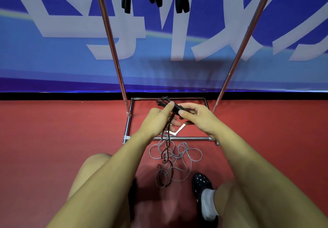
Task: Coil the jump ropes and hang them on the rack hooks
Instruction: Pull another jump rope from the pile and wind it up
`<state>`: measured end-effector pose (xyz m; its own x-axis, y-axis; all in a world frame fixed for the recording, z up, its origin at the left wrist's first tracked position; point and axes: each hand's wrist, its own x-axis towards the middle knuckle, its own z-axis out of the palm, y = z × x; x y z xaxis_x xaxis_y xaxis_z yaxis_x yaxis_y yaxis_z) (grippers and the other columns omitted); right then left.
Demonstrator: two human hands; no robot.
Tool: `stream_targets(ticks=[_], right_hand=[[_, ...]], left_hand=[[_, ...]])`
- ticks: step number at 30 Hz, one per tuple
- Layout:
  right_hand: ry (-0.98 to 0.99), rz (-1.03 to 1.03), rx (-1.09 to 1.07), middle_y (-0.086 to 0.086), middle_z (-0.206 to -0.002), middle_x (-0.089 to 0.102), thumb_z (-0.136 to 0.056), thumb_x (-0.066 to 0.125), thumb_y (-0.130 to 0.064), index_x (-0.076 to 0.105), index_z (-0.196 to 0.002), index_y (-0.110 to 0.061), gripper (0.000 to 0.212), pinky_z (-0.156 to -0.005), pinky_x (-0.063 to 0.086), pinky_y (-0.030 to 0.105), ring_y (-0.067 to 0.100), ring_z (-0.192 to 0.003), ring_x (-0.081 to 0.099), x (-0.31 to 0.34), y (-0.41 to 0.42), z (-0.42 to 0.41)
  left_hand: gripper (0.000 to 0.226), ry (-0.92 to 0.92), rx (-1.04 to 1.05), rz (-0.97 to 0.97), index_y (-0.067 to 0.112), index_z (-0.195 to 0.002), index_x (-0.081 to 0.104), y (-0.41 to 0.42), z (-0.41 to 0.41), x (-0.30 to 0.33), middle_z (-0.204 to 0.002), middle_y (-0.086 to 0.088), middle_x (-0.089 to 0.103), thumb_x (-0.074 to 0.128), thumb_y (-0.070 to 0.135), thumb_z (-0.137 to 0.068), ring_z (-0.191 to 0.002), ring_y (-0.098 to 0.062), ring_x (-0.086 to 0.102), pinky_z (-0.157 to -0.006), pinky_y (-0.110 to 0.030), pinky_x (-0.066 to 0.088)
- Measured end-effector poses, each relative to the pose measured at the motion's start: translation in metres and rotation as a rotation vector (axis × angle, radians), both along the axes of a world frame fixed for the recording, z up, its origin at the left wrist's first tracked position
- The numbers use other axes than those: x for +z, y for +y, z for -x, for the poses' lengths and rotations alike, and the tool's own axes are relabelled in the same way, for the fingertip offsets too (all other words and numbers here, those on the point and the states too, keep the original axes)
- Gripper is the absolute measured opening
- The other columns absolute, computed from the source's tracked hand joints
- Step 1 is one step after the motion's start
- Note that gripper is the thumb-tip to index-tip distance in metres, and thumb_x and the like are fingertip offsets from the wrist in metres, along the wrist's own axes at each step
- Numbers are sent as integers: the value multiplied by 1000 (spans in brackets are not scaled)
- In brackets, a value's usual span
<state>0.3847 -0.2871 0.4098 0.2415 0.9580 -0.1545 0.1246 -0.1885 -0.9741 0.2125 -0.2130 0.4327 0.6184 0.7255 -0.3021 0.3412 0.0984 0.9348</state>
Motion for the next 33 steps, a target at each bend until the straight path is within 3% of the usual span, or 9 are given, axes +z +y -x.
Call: stream_targets(ticks=[5,9,12,15,18,20,25,30,33], right_hand=[[-90,-30,-1,0,-114,75,-88,80,-10,69,-123,-15,37,-93,53,24,11,-109,70,0,0,2],[-136,-41,10,2,-99,75,-77,88,-6,66,-108,-22,41,-66,52,20,12,-84,71,8,-4,9],[-161,-57,16,4,-92,75,-74,91,-9,64,-102,-25,42,-61,53,25,9,-72,69,11,-6,12],[-140,-72,0,2,-92,74,-72,92,-8,66,-102,-25,43,-61,52,21,5,-70,67,10,-3,13],[-105,-126,-71,1,-102,77,-72,92,-10,71,-103,-29,41,-83,55,21,10,-93,72,8,2,7],[-58,-164,-90,1,-107,78,-76,88,-7,74,-108,-24,39,-92,54,26,15,-105,72,7,4,2],[48,-175,-105,9,-112,76,-82,82,-2,72,-121,-14,41,-76,54,21,13,-95,70,8,1,-1],[107,-181,-128,3,-104,78,-83,81,-2,72,-121,-14,41,-75,54,21,9,-87,69,7,2,-1],[143,-184,-158,4,-104,76,-83,80,-1,72,-121,-12,40,-77,56,23,9,-88,68,6,2,2]], left_hand=[[71,-3,43,1,2,-94,77,-3,0,3,-81,-11,78,48,67,-97,-68,-23,71,-87,-40,58],[64,24,100,-30,11,-63,76,-2,1,3,-68,-13,75,60,67,-91,-66,-26,68,-80,-38,56],[62,58,80,-50,7,-72,80,2,2,-2,-67,-17,73,66,66,-86,-65,-24,61,-74,-37,48],[60,31,86,-44,5,-77,80,3,3,0,-71,-15,75,67,62,-88,-65,-23,64,-73,-33,49],[60,-43,65,46,7,-101,79,9,3,3,-87,-10,79,54,62,-97,-72,-20,72,-81,-32,58],[54,-113,25,146,9,-114,73,14,4,3,-100,-13,79,42,52,-104,-77,-24,71,-87,-36,55],[28,-161,0,172,6,-106,72,13,5,4,-105,-12,78,44,12,-102,-71,-16,64,-84,-34,52],[23,-212,53,226,-4,-114,69,9,2,4,-105,-13,78,52,7,-103,-56,-9,52,-71,-32,60],[23,-162,102,255,-4,-108,70,7,1,6,-98,-16,78,54,10,-102,-50,-7,45,-53,-20,50]])
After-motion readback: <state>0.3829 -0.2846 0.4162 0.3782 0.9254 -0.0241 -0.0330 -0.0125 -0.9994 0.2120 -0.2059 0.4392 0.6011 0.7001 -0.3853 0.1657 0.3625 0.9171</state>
